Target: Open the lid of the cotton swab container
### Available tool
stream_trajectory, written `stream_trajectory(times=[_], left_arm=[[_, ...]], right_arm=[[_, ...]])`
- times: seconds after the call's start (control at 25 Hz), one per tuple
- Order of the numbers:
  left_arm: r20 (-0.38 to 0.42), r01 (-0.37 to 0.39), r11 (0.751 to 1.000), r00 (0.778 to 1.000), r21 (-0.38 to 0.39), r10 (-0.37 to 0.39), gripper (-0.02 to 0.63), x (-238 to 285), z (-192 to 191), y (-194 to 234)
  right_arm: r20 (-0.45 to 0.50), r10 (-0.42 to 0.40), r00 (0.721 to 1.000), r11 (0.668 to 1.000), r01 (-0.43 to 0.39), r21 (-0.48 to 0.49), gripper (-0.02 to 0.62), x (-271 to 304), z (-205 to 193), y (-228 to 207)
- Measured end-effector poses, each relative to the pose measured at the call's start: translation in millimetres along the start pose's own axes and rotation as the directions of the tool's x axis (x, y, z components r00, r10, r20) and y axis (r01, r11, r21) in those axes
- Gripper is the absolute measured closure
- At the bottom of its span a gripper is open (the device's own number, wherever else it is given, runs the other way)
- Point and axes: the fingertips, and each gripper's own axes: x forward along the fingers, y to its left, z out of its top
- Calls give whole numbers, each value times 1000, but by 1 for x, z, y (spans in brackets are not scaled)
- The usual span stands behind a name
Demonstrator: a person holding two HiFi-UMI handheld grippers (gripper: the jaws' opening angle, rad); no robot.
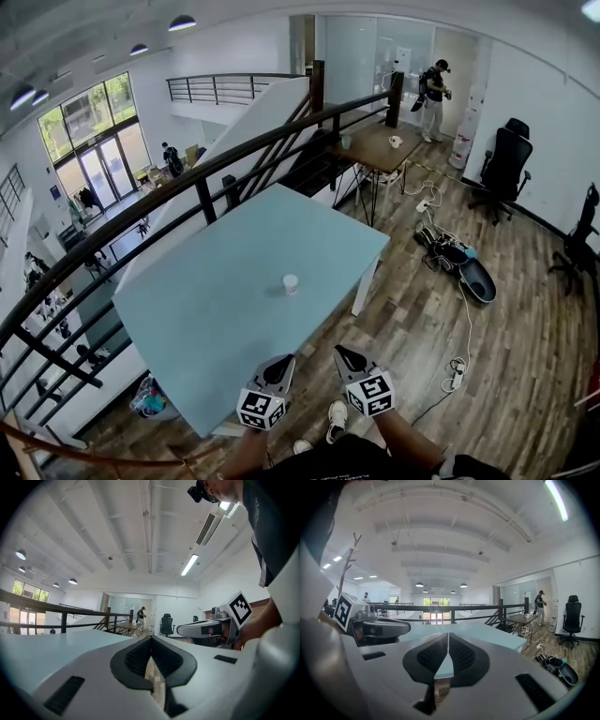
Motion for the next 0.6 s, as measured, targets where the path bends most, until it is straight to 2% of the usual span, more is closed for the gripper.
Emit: stream_trajectory(times=[0.6], left_arm=[[-19, -18, 1000, 1000, 4, 18, 594, 69, 6, 41]], right_arm=[[-8, 25, 1000, 1000, -25, 3, 574, 66, 10, -55]])
